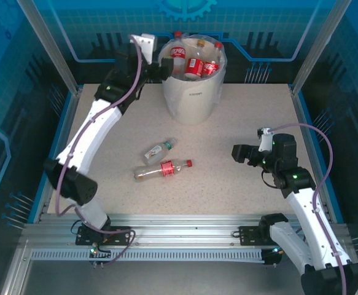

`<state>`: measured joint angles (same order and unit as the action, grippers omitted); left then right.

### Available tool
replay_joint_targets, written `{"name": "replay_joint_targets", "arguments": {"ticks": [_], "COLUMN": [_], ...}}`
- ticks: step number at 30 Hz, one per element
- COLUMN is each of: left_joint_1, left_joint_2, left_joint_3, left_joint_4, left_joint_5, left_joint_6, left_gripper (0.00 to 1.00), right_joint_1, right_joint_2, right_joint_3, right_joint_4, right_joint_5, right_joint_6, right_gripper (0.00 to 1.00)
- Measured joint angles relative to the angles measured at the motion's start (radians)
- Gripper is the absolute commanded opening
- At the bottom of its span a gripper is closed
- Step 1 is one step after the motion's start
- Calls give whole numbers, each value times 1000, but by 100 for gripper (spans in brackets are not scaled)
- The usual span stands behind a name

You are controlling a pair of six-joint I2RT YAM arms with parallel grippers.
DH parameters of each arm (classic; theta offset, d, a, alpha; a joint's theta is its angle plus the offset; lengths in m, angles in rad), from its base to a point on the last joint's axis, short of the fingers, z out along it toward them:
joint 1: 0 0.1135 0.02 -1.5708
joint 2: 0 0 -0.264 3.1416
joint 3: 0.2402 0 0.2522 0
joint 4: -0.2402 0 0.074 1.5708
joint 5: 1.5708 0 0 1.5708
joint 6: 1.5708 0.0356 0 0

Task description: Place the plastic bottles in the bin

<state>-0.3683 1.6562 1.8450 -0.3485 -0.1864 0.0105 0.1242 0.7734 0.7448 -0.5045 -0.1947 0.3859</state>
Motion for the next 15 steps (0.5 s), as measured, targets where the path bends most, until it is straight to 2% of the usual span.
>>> {"name": "replay_joint_targets", "arguments": {"ticks": [5,8,15], "left_joint_1": [0,0,0], "left_joint_2": [-253,-354,-391], "left_joint_3": [-340,-496,-701], "left_joint_4": [-44,-90,-212], "left_joint_5": [0,1,89], "left_joint_6": [-5,-12,-12], "left_gripper": [96,98,99], "right_joint_1": [0,4,46], "right_joint_2": [28,59,122], "right_joint_3": [-13,-18,-40], "right_joint_4": [19,35,86], "right_joint_5": [-2,-8,-22], "right_joint_6": [0,0,3], "right_gripper": [91,92,92]}}
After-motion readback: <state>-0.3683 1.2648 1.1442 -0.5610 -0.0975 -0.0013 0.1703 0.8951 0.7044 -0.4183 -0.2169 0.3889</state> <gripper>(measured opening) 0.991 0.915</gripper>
